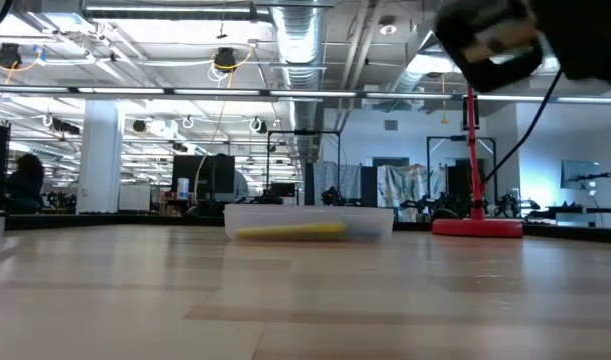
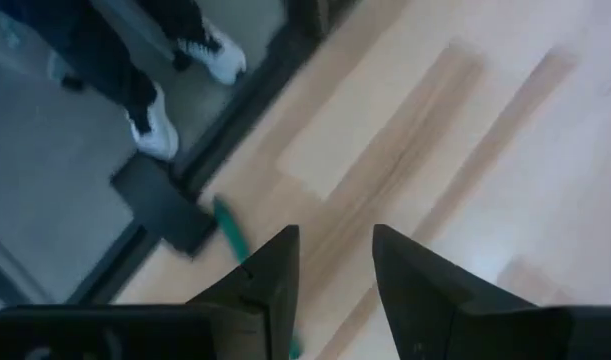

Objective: Pick & place school supplies into a supply box
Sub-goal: Put the green crayon into the pink supply box

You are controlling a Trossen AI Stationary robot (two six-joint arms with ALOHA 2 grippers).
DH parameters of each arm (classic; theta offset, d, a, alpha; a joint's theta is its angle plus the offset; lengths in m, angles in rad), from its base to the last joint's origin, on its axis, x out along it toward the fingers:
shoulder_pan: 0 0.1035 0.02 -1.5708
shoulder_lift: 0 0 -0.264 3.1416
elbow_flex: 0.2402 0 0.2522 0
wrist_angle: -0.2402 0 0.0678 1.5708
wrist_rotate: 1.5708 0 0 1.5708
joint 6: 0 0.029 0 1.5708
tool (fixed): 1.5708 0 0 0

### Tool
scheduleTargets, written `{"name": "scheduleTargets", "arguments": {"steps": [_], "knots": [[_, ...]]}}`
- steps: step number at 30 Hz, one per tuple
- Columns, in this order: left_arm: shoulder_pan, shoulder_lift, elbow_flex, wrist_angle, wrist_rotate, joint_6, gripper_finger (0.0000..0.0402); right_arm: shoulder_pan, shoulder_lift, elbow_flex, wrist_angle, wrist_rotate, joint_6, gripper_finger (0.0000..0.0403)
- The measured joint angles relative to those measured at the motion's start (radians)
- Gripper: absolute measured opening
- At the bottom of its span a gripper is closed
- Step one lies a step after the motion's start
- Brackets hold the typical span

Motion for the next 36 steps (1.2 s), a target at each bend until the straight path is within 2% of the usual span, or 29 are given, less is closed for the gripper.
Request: {"name": "scheduleTargets", "arguments": {"steps": [7, 11, 20, 36], "knots": [[0.0, 0.0, 0.0, 0.0, 0.032, 0.026, 0.0125, 0.076, 0.026, -0.003, -0.03, 0.007, 0.041, 0.0121], [0.0, 0.0, 0.0, 0.0, 0.032, 0.027, 0.0125, 0.114, 0.045, -0.004, -0.046, 0.066, 0.014, 0.0121], [0.0, 0.0, 0.0, 0.0, 0.031, 0.026, 0.0125, 0.104, 0.074, -0.002, -0.045, 0.089, 0.047, 0.0121], [0.0, 0.0, 0.0, 0.0, 0.047, 0.016, 0.0125, 0.107, 0.098, -0.002, -0.034, 0.096, -0.014, 0.0121]]}}
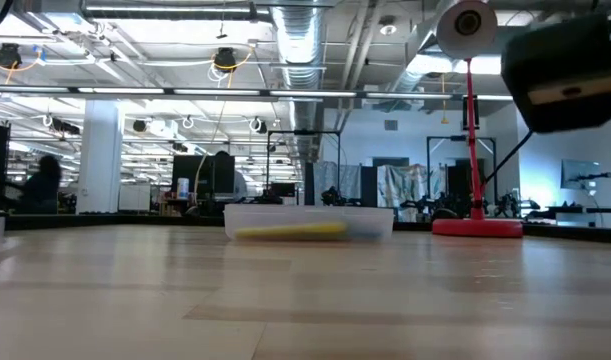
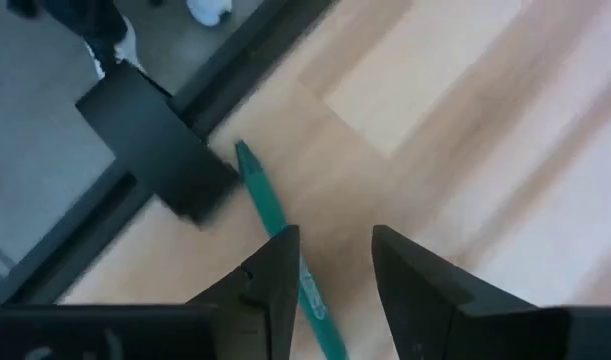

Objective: Pick & place school supplies into a supply box
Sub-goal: Put the green crayon into the pink supply box

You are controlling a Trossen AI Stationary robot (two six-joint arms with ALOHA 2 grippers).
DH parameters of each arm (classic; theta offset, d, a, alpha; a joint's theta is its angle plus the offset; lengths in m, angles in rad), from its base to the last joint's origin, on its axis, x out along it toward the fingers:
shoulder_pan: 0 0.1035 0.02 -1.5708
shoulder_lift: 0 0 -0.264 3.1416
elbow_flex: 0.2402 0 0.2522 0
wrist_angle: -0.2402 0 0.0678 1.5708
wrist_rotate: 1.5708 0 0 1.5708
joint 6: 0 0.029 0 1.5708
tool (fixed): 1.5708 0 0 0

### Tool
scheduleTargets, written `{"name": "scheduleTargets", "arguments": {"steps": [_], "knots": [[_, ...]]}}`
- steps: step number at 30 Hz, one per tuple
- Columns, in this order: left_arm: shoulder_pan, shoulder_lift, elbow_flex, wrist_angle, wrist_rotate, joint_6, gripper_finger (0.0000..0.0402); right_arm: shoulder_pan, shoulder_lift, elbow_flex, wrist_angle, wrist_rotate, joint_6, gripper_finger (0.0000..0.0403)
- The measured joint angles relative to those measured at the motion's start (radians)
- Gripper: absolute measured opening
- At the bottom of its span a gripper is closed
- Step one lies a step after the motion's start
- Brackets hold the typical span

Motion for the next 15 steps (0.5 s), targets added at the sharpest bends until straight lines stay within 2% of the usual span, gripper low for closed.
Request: {"name": "scheduleTargets", "arguments": {"steps": [15], "knots": [[0.001, 0.0, 0.0, 0.0, 0.012, 0.0, 0.0125, 0.012, 0.014, 0.002, 0.027, 0.011, 0.009, 0.012]]}}
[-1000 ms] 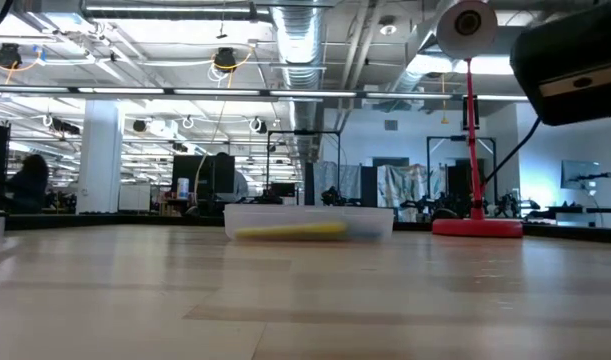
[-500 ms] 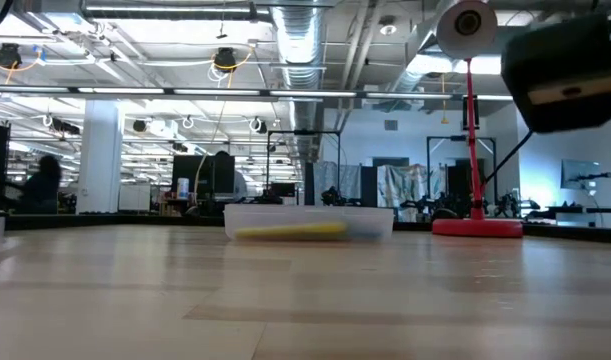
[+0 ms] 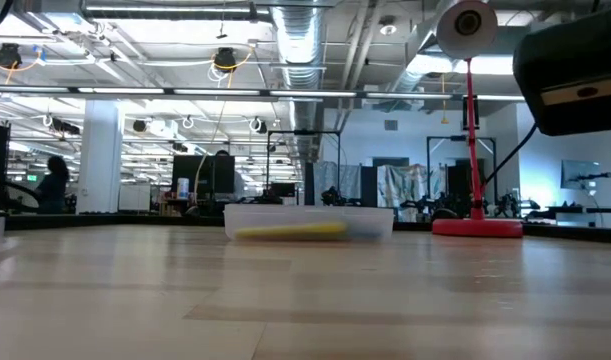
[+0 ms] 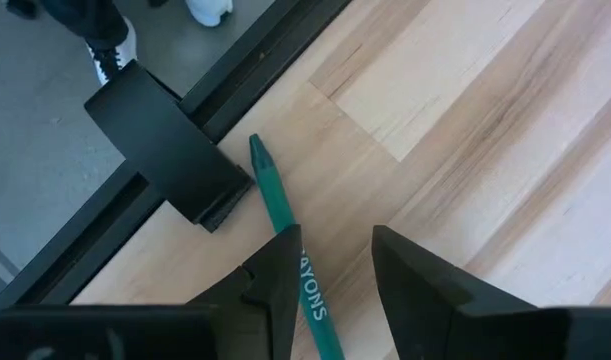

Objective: Pick & place school supplies into a supply box
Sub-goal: Put the green crayon into the pink supply box

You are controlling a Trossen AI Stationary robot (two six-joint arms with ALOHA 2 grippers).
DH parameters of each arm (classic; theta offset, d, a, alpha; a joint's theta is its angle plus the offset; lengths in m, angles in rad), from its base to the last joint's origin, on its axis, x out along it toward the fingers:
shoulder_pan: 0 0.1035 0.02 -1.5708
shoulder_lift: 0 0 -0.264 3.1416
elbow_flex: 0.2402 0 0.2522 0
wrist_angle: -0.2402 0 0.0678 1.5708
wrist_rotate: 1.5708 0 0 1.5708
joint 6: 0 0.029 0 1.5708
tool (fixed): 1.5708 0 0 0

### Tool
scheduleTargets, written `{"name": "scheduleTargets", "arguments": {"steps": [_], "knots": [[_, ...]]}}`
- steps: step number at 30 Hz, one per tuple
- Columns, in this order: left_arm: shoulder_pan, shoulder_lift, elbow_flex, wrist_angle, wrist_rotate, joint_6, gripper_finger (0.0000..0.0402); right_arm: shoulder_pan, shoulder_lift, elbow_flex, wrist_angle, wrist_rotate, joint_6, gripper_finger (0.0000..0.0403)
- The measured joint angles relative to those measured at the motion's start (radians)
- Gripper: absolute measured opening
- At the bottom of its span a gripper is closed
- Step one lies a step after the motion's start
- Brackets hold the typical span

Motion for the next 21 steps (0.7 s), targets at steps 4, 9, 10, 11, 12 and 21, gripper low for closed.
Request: {"name": "scheduleTargets", "arguments": {"steps": [4, 9, 10, 11, 12, 21], "knots": [[0.0, 0.0, 0.0, 0.0, 0.0, -0.009, 0.0125, -0.001, 0.0, 0.0, -0.007, 0.001, 0.005, 0.012], [0.0, 0.0, 0.0, 0.0, 0.0, -0.017, 0.0125, -0.026, 0.005, -0.002, -0.047, 0.054, 0.102, 0.012], [0.0, 0.0, 0.0, 0.0, 0.0, -0.017, 0.0125, -0.033, 0.004, -0.001, -0.051, 0.076, 0.121, 0.012], [0.0, 0.0, 0.0, 0.0, 0.0, -0.017, 0.0125, -0.042, 0.004, -0.002, -0.058, 0.075, 0.141, 0.012], [0.0, 0.0, 0.0, 0.0, -0.001, -0.017, 0.0125, -0.05, 0.002, -0.002, -0.061, 0.073, 0.153, 0.012], [0.0, 0.0, 0.0, 0.0, 0.001, -0.012, 0.0125, -0.089, -0.046, -0.003, -0.121, 0.134, 0.203, 0.012]]}}
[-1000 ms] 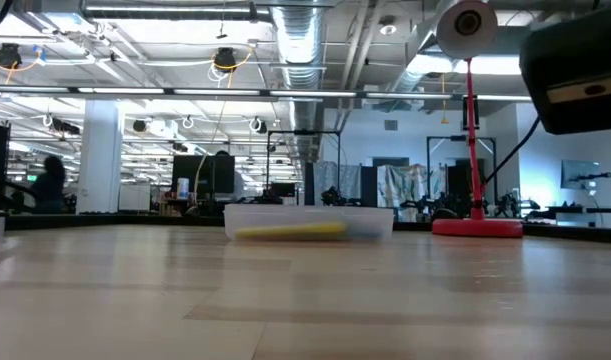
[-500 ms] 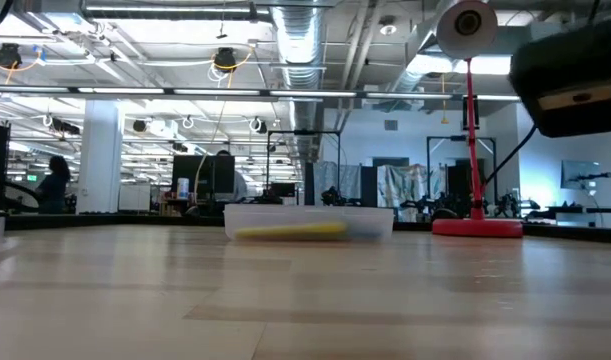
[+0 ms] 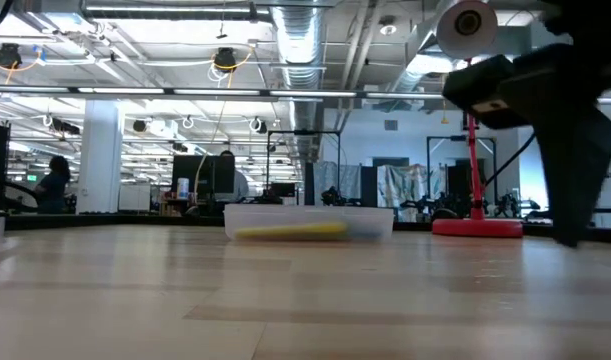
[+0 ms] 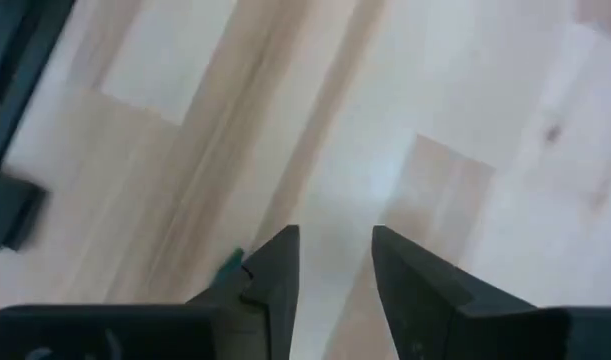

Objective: Pick & place school supplies into a supply box
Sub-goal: Put the green crayon into the pink supply box

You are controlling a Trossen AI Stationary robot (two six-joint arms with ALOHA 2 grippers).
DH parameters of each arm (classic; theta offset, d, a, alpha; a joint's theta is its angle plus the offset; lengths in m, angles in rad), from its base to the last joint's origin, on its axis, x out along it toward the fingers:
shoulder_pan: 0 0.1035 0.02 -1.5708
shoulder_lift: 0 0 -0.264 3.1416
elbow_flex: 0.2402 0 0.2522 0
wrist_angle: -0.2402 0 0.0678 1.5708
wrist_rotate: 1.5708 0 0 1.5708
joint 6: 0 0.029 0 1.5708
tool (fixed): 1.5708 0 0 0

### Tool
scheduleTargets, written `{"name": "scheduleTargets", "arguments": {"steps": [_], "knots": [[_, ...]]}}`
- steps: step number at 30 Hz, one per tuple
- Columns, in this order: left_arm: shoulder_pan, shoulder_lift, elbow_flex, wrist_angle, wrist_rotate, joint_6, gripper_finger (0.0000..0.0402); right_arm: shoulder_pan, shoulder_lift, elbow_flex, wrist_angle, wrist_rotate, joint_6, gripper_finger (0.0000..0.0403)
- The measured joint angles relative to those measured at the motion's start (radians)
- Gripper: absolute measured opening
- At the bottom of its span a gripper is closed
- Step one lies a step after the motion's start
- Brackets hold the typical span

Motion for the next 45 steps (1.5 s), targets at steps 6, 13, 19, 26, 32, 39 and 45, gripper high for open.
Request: {"name": "scheduleTargets", "arguments": {"steps": [6, 13, 19, 26, 32, 39, 45], "knots": [[0.0, 0.0, 0.0, 0.0, 0.0, 0.004, 0.0125, -0.016, -0.058, 0.0, -0.04, 0.0, 0.059, 0.012], [0.0, 0.0, 0.0, 0.0, -0.012, 0.005, 0.0125, 0.024, -0.059, 0.001, -0.146, -0.067, 0.237, 0.012], [0.0, 0.0, 0.0, 0.0, -0.027, 0.008, 0.0125, 0.057, -0.057, 0.0, -0.198, -0.053, 0.429, 0.012], [0.006, 0.0, 0.0, 0.0, -0.036, 0.014, 0.0125, 0.037, -0.043, -0.077, -0.166, -0.049, 0.605, 0.012], [0.011, 0.0, 0.0, 0.0, -0.013, 0.016, 0.0125, 0.017, -0.051, -0.136, -0.116, -0.054, 0.66, 0.0121], [0.011, 0.0, 0.0, 0.0, -0.004, 0.016, 0.0125, -0.004, -0.049, -0.14, -0.122, -0.069, 0.637, 0.0096], [0.011, 0.0, 0.0, 0.0, 0.005, 0.016, 0.0125, -0.02, -0.048, -0.142, -0.131, -0.085, 0.637, 0.0026]]}}
